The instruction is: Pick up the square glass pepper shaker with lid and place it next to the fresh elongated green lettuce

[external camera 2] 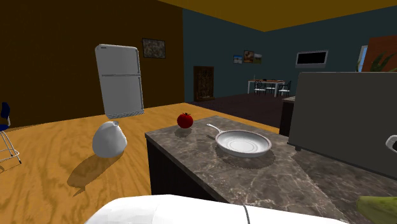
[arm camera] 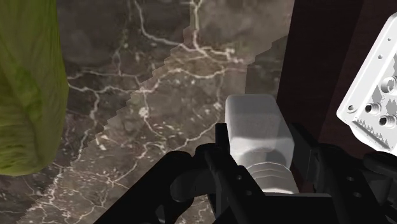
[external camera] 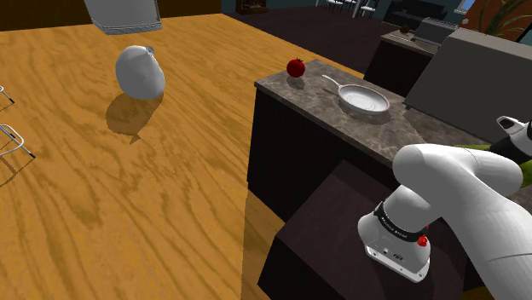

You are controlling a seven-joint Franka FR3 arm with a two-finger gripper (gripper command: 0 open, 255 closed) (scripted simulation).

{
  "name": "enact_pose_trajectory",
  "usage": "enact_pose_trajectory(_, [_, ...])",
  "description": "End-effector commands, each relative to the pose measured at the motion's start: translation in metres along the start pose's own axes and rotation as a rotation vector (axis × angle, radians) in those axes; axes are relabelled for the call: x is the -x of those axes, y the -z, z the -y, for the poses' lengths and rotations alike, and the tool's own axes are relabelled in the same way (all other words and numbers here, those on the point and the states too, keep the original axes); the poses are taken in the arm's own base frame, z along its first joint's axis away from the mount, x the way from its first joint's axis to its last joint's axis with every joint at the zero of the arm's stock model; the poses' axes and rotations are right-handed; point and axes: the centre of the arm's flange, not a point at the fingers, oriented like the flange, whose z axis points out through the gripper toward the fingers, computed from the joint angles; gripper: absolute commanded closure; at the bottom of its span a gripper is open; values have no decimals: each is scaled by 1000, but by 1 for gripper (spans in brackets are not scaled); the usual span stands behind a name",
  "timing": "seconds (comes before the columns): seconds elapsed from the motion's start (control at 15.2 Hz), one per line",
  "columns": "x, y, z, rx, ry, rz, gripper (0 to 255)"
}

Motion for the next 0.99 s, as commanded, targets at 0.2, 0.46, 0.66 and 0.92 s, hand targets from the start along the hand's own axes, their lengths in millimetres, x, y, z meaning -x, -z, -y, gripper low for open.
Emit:
enact_pose_trajectory(0.2, [0,0,0,0,0,0,0])
enact_pose_trajectory(0.46, [0,13,0,0,0,0,0])
enact_pose_trajectory(0.66, [0,50,0,0,0,0,0])
enact_pose_trajectory(0.92, [0,50,0,0,0,0,0])
